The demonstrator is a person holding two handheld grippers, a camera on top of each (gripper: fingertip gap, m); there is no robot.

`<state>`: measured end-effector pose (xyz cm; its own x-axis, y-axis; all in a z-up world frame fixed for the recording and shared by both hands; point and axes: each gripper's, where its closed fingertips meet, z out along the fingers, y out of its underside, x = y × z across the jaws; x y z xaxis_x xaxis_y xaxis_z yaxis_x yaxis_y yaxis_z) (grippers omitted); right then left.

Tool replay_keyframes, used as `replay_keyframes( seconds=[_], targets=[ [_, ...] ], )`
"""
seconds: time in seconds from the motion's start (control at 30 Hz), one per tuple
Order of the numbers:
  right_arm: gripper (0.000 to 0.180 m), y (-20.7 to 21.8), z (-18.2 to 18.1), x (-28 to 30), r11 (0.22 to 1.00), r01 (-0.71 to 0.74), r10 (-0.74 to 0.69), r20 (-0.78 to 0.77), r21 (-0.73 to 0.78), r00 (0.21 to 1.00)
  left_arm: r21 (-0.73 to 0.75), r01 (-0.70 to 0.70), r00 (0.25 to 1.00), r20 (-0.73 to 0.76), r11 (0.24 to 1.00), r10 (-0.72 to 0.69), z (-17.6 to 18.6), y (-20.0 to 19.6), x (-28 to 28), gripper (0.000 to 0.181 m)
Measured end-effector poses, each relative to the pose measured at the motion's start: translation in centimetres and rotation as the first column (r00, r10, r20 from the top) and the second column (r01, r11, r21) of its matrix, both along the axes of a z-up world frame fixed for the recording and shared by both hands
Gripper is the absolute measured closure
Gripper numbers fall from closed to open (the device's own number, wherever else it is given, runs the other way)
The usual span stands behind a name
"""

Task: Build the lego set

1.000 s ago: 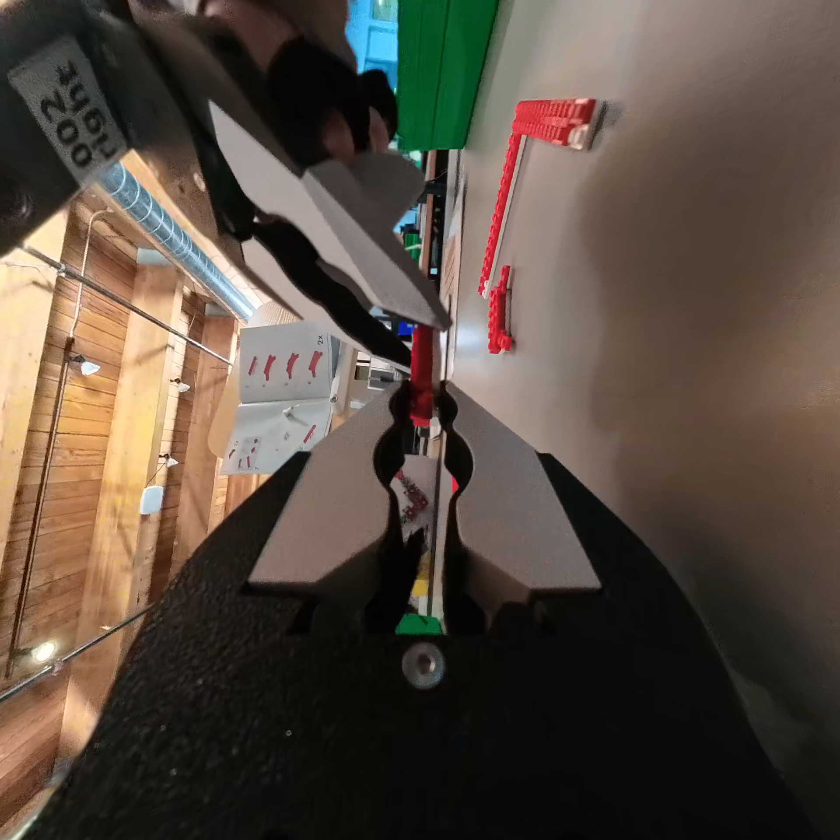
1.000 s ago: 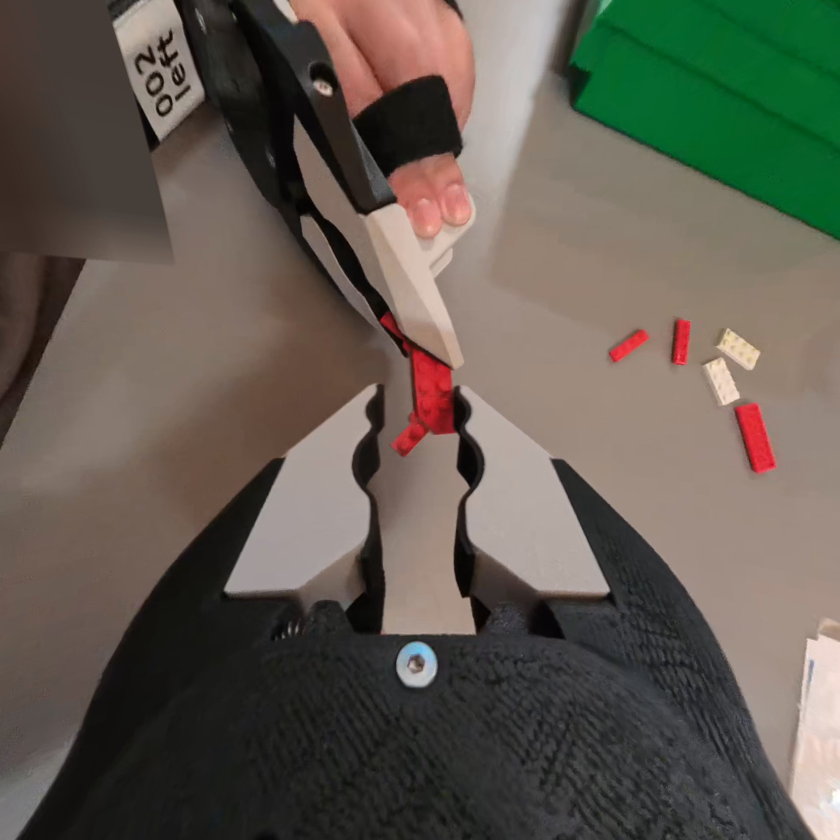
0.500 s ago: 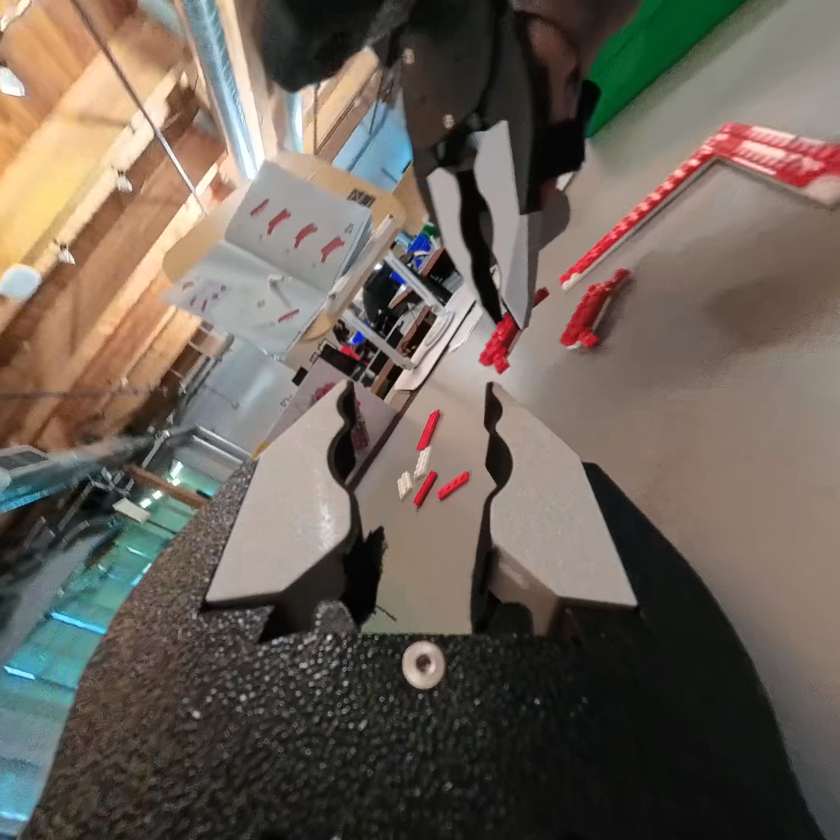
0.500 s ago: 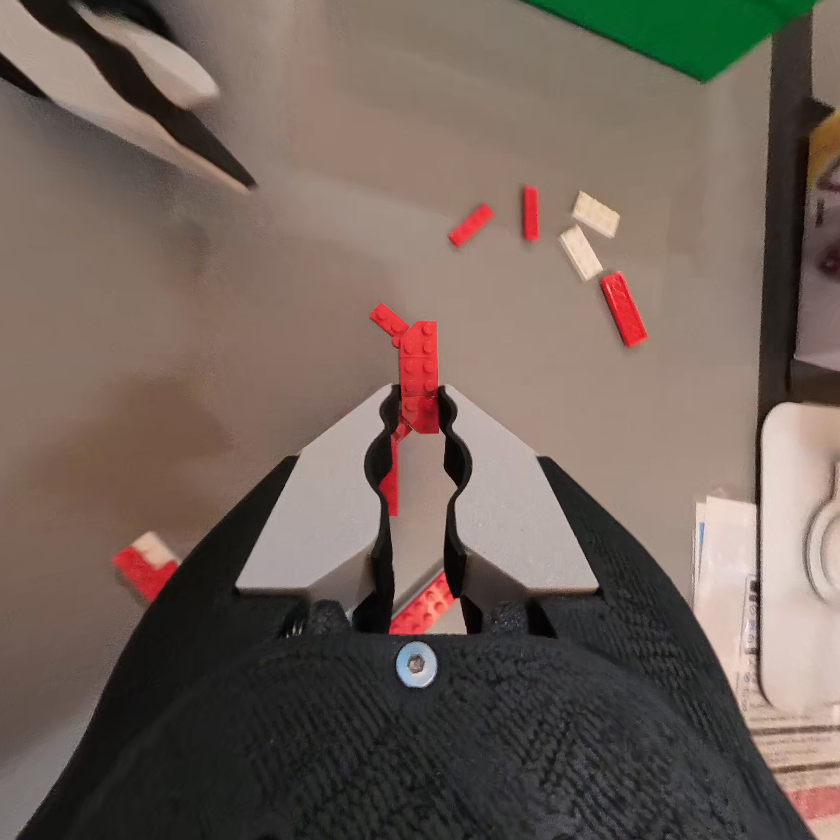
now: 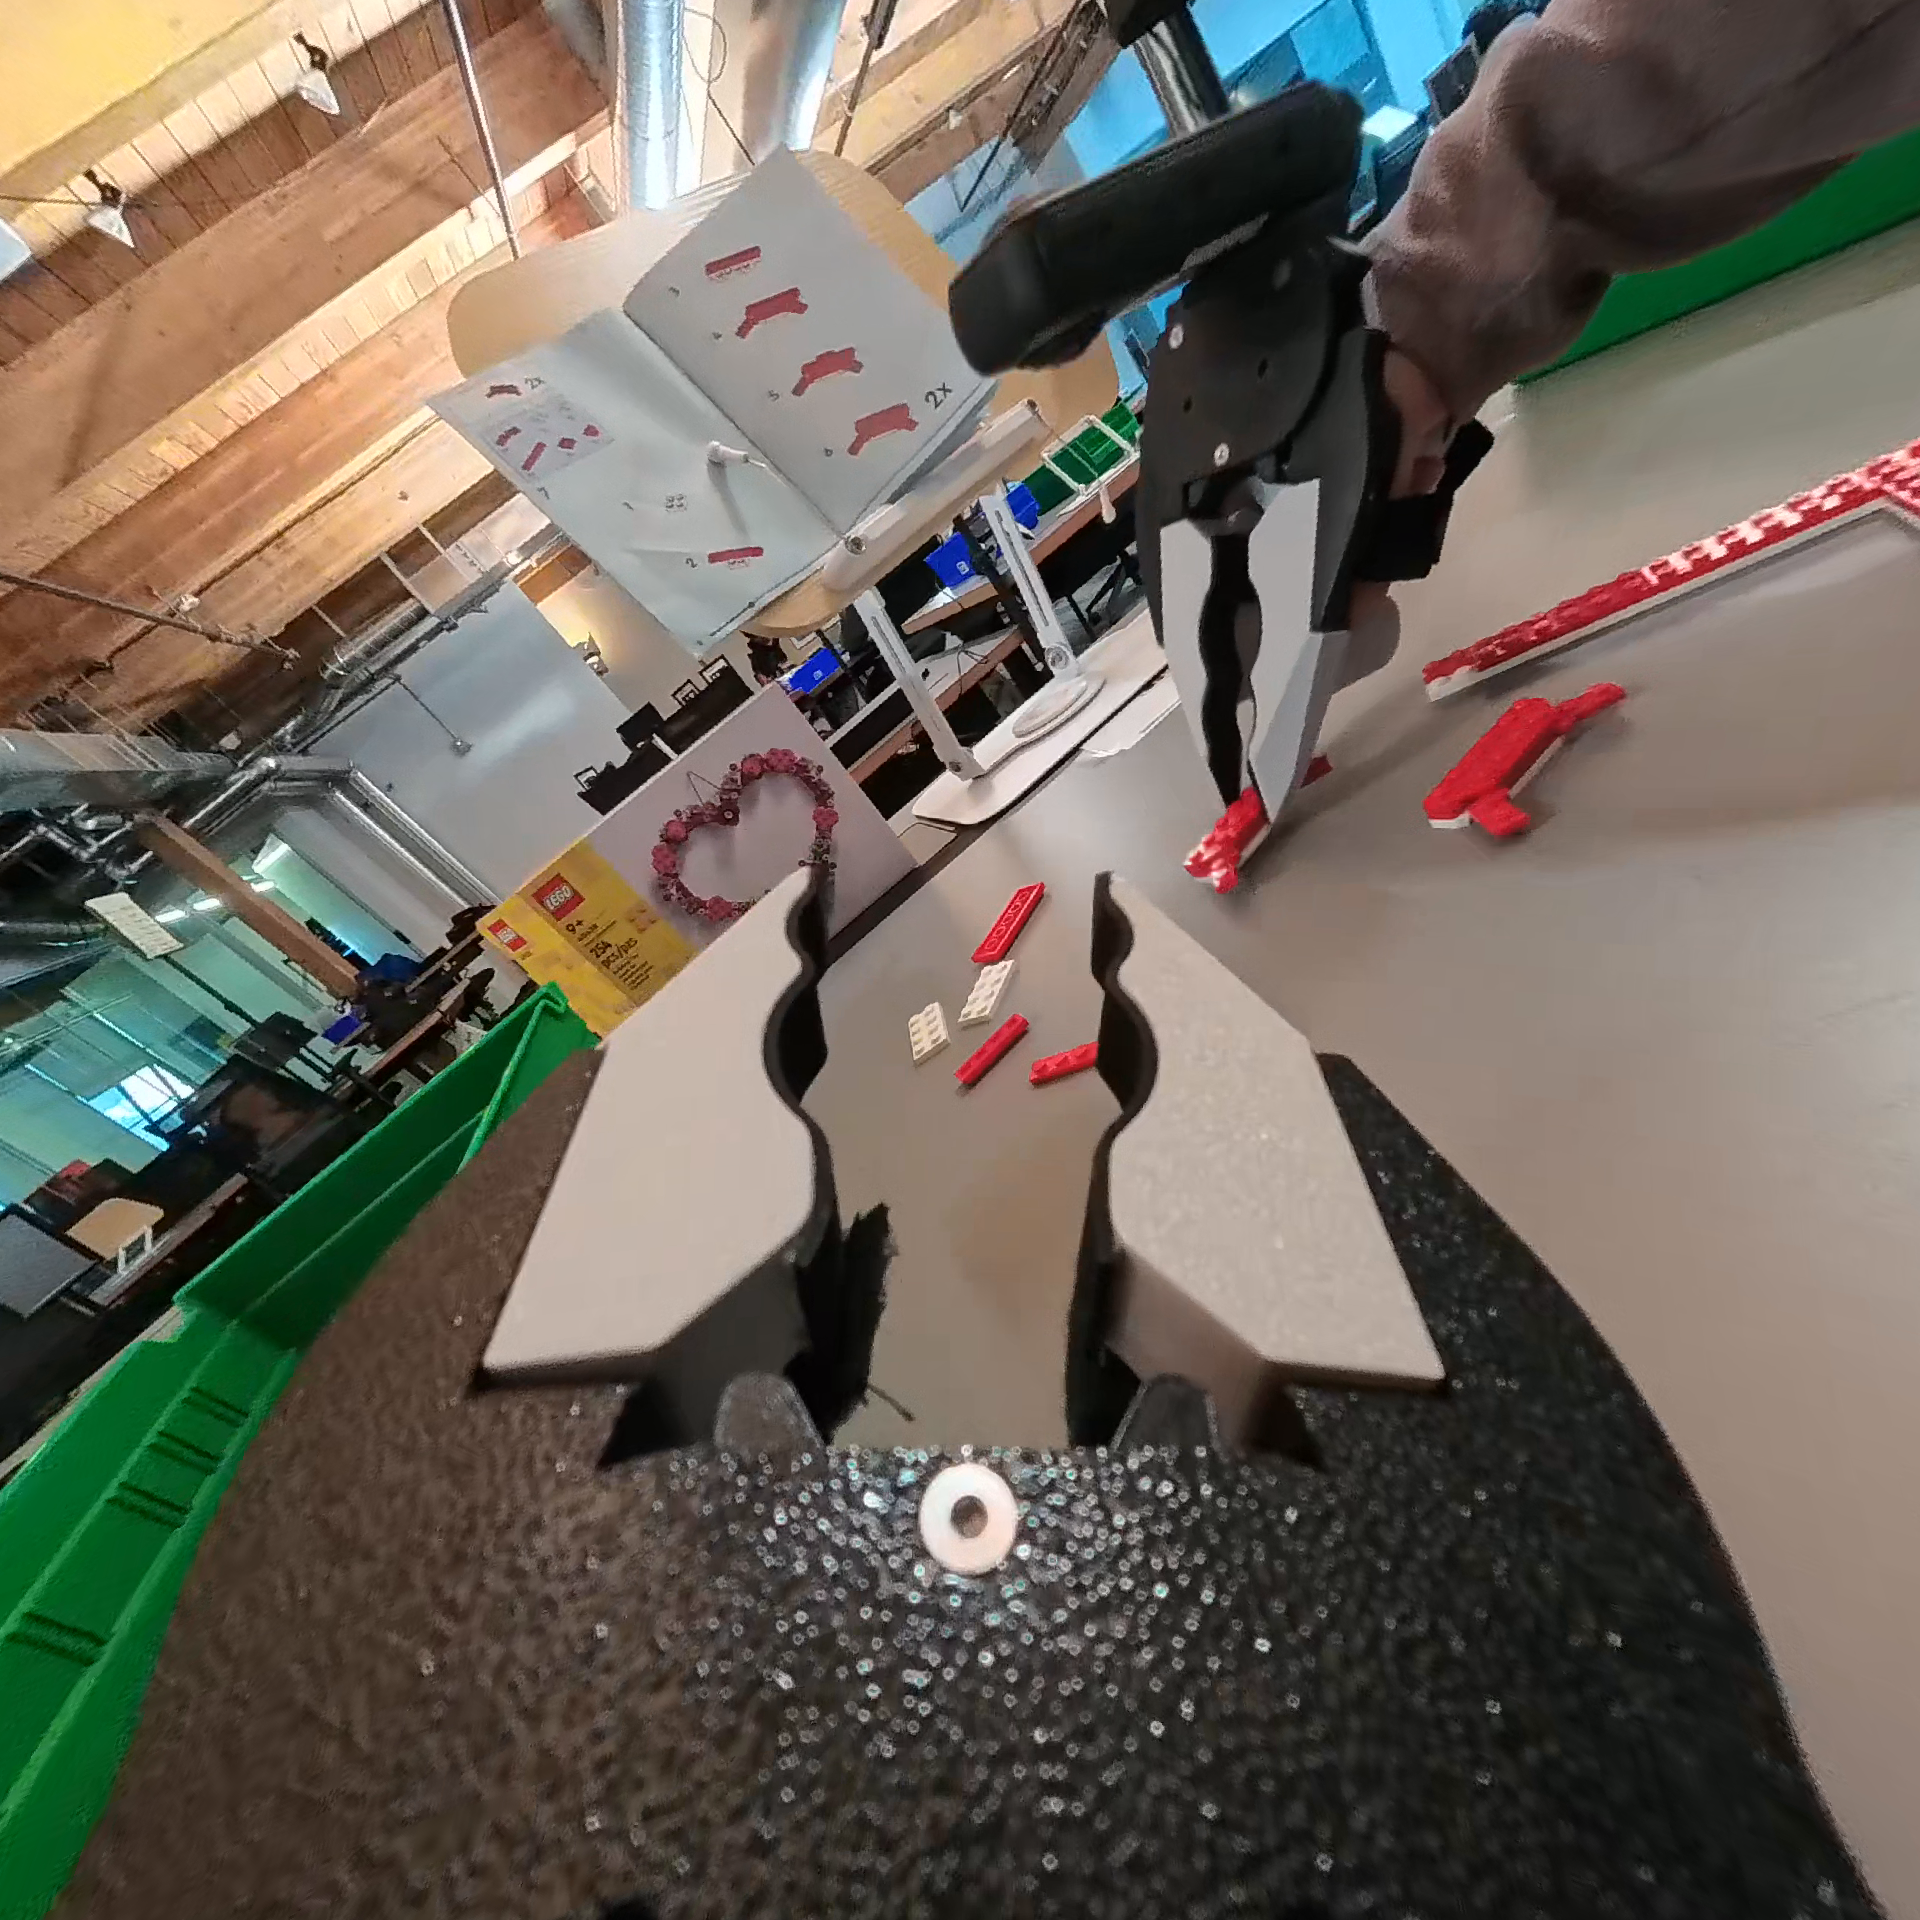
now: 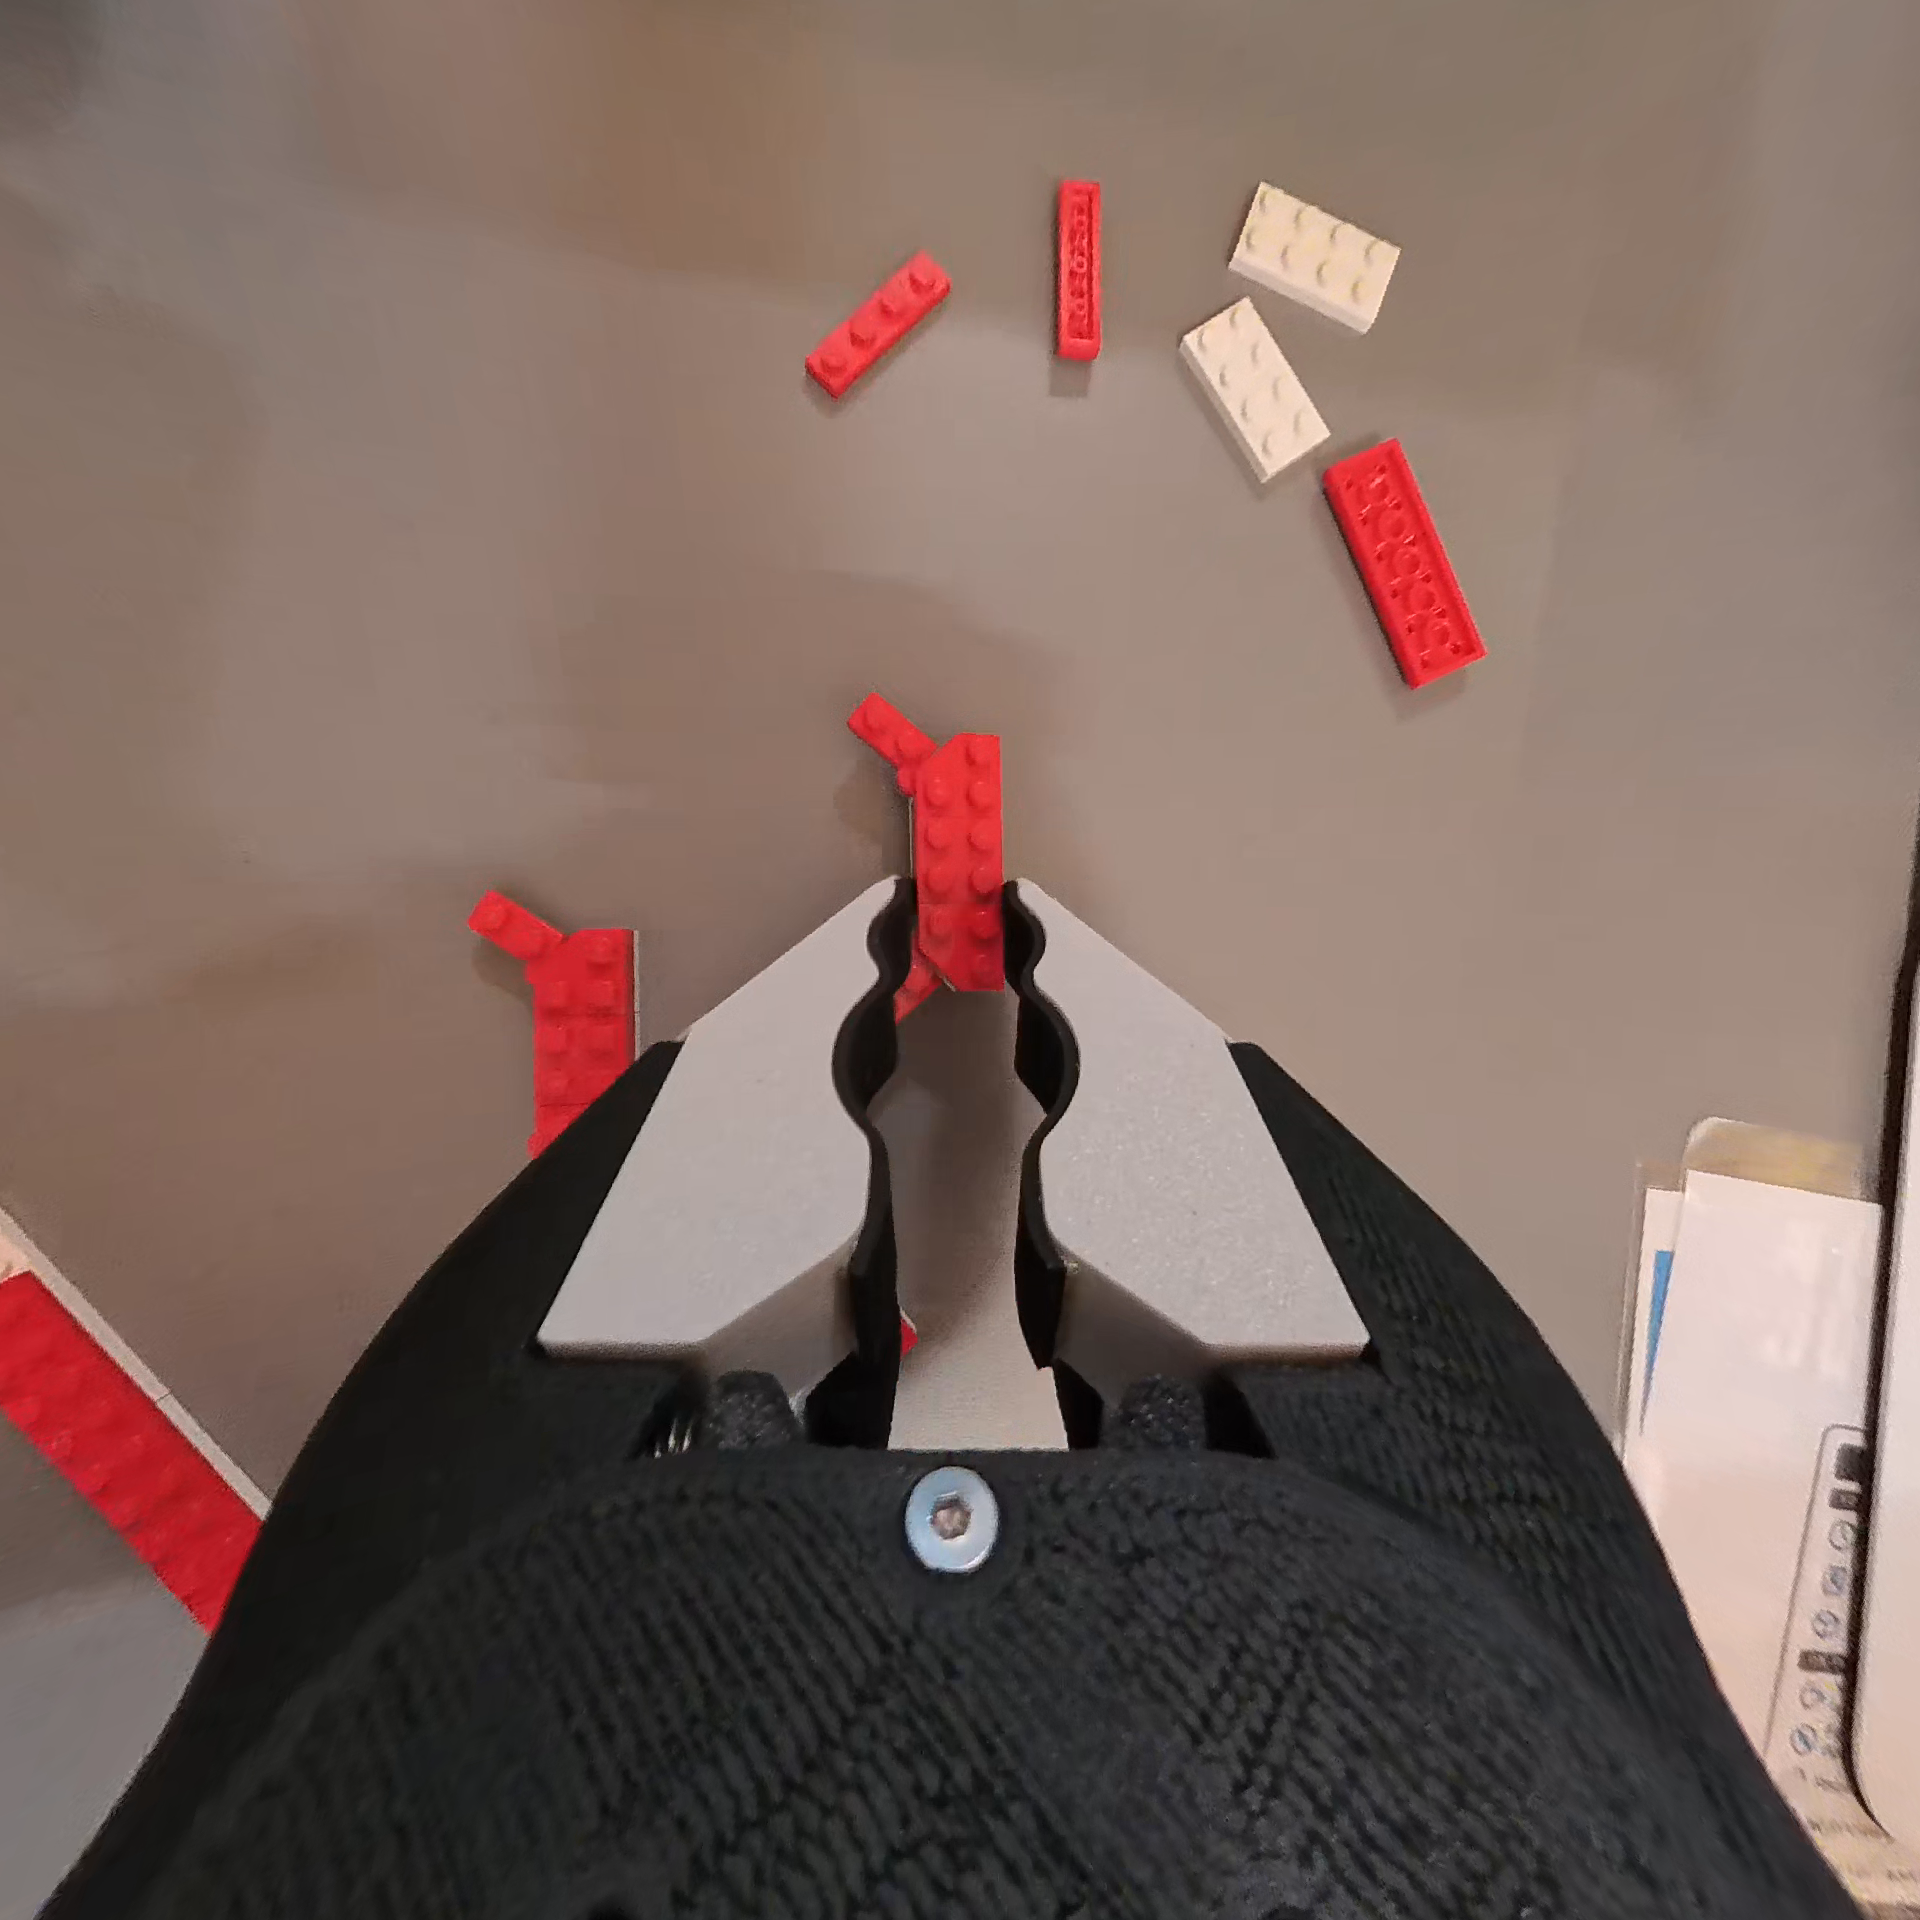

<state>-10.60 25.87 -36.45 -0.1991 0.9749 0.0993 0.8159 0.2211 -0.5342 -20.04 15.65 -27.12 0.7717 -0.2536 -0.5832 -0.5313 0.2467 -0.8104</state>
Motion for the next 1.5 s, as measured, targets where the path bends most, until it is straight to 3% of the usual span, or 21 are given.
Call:
replay_keyframes(
  seconds=[0.23, 0.37, 0.5, 0.6, 0.7, 0.8, 0.93, 1.0, 1.07, 1.2, 1.5],
  targets=[
    [0.165, 0.2, -0.6, -0.4, 1.0, -0.017, 0.016, 0.011, 0.018, 1.0, -0.044, 0.079, 0.996, 0.053, 0.996, -0.076, -0.3, -0.4, 0.8, 0.137],
    [0.14, 0.3, -0.3, -0.6, 1.0, 0.01, -0.01, -0.018, 0.009, 1.0, -0.043, 0.068, 0.996, 0.061, 0.997, -0.065, -0.2, -0.3, 0.5, 0.137],
    [0.123, 0.8, 2.3, 0.1, 0.996, 0.084, -0.076, -0.176, 0.036, 0.981, -0.037, 0.054, 0.997, 0.059, 0.998, -0.051, -0.2, -0.2, 0.3, 0.138],
    [0.12, 2.2, 5.3, 2.2, 0.969, 0.227, -0.169, -0.4, 0.101, 0.901, -0.017, 0.047, 0.996, 0.076, 0.999, -0.046, 0.2, -0.3, 0.3, 0.136],
    [0.106, 4.8, 9.2, 6.2, 0.848, 0.504, -0.262, -0.694, 0.167, 0.671, 0.002, 0.044, 0.988, 0.146, 0.999, -0.043, 1.0, -0.1, 0.5, 0.129],
    [0.103, 5.4, 11.3, 11.0, 0.69, 0.693, -0.223, -0.849, 0.209, 0.478, 0.02, 0.039, 0.972, 0.23, 0.999, -0.043, 1.7, 0.3, 0.8, 0.117],
    [0.094, 5.7, 11.5, 15.1, 0.524, 0.806, -0.157, -0.899, 0.275, 0.408, 0.046, 0.085, 0.93, 0.354, 0.995, -0.096, 2.5, 0.6, 2.0, 0.095],
    [0.069, 6.6, 12.5, 17.1, 0.407, 0.874, -0.136, -0.928, 0.267, 0.346, 0.065, 0.1, 0.895, 0.429, 0.993, -0.118, 3.2, 0.8, 2.4, 0.083],
    [0.065, 7.0, 14.5, 18.2, 0.333, 0.91, -0.08, -0.954, 0.249, 0.29, 0.077, 0.078, 0.866, 0.488, 0.994, -0.106, 3.6, 1.3, 2.4, 0.076],
    [0.064, 9.2, 14.5, 17.6, 0.392, 0.908, -0.096, -0.975, 0.146, 0.198, 0.061, 0.031, 0.845, 0.532, 0.998, -0.059, 3.5, 2.9, 3.2, 0.069],
    [0.07, 14.3, 13.9, 14.9, 0.457, 0.879, -0.115, -0.971, 0.138, 0.212, 0.086, -0.078, 0.913, 0.405, 0.993, 0.036, 3.2, 4.4, 4.1, 0.075]
  ],
)
